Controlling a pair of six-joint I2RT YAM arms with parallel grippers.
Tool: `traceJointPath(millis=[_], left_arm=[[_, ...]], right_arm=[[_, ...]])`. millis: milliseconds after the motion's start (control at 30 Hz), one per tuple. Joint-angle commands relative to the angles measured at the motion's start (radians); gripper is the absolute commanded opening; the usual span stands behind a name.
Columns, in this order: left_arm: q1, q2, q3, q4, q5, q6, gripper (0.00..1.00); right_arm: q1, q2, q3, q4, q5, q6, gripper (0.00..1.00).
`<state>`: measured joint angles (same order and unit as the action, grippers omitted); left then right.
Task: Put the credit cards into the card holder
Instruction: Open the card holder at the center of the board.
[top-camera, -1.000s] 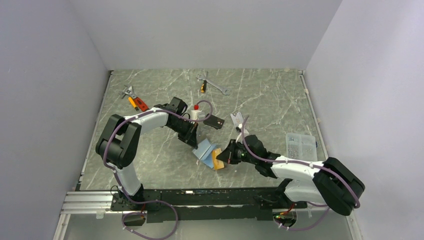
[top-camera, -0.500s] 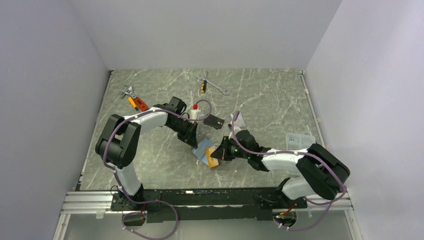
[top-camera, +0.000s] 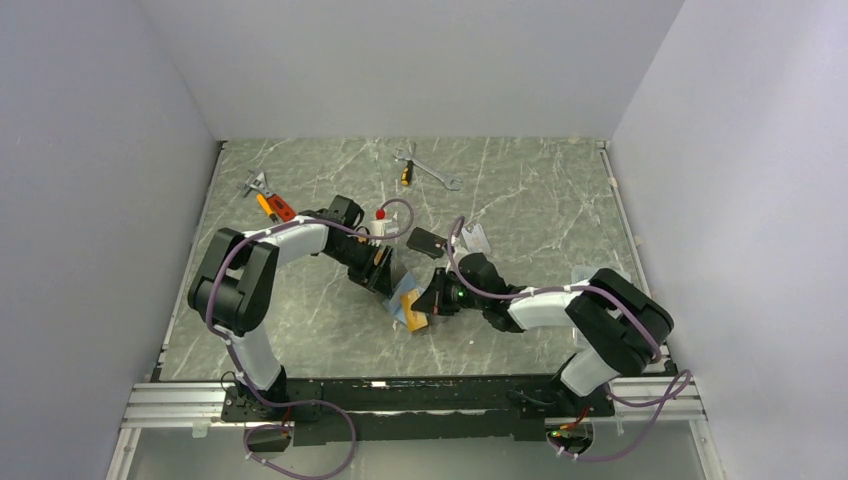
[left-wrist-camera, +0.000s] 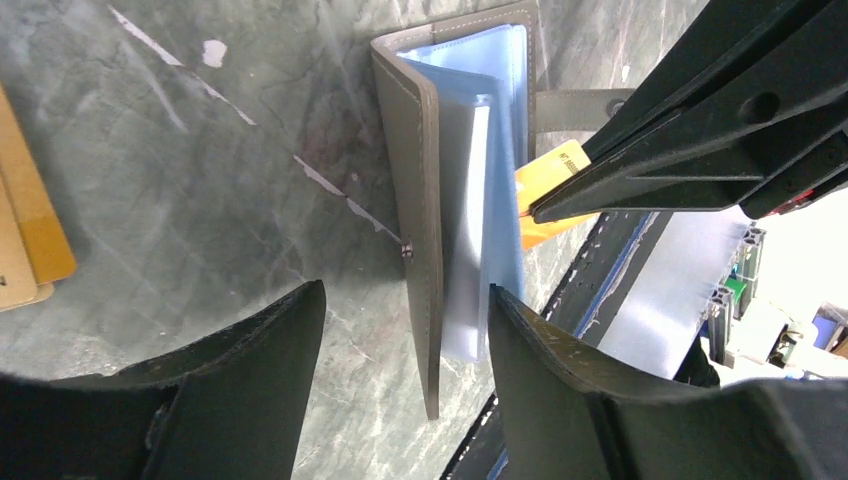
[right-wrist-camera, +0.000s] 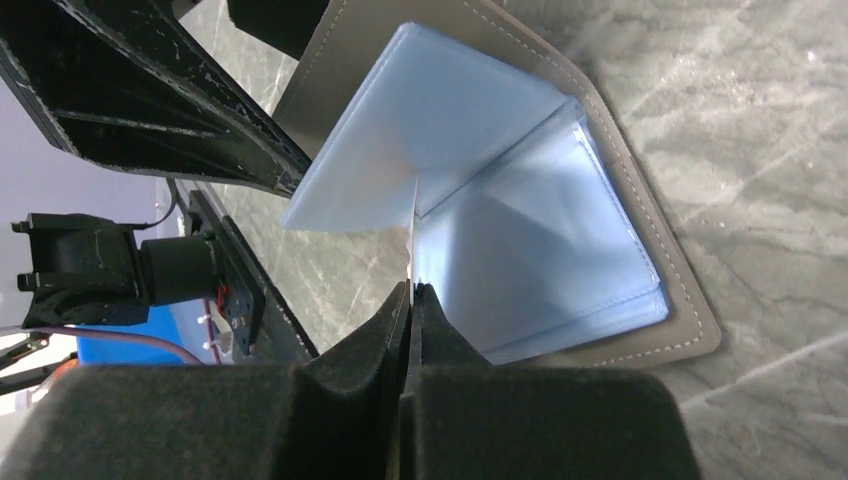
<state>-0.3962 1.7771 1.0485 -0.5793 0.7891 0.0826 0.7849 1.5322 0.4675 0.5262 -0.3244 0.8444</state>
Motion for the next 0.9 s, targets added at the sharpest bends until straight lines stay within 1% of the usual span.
traceJointPath(millis=[0, 100, 233, 400, 467, 533, 700, 867], left_arm=[[0.023, -0.048, -0.023, 0.035, 0.037, -0.018, 0.67], [0.037, -0.041, -0.029, 0.04, 0.042, -0.024, 0.67], [0.049, -0.03, -0.03, 0.04, 0.037, -0.026, 0.63], [0.05, -0.025, -0.033, 0.047, 0.038, -0.036, 0.54], [0.054, -0.029, -0.032, 0.045, 0.05, -0.04, 0.47], [0.062, -0.039, -0.032, 0.047, 0.063, -0.044, 0.43], [0.081, -0.064, -0.048, 0.064, 0.082, -0.051, 0.42], [0.085, -0.062, -0.047, 0.068, 0.123, -0.045, 0.4]], right_arm=[[-0.002, 0.026, 0.051, 0.072, -0.024, -0.019, 0.0], [-0.002, 0.042, 0.056, 0.084, -0.032, -0.014, 0.0], [-0.001, 0.048, 0.059, 0.099, -0.038, -0.006, 0.0], [-0.002, 0.029, 0.06, 0.088, -0.033, -0.008, 0.0], [-0.001, 0.013, 0.055, 0.07, -0.028, -0.016, 0.0], [-0.001, -0.002, 0.045, 0.057, -0.021, -0.022, 0.0], [-0.004, 0.012, 0.026, 0.081, -0.019, -0.011, 0.0], [-0.001, 0.078, 0.071, 0.12, -0.044, -0.006, 0.0]])
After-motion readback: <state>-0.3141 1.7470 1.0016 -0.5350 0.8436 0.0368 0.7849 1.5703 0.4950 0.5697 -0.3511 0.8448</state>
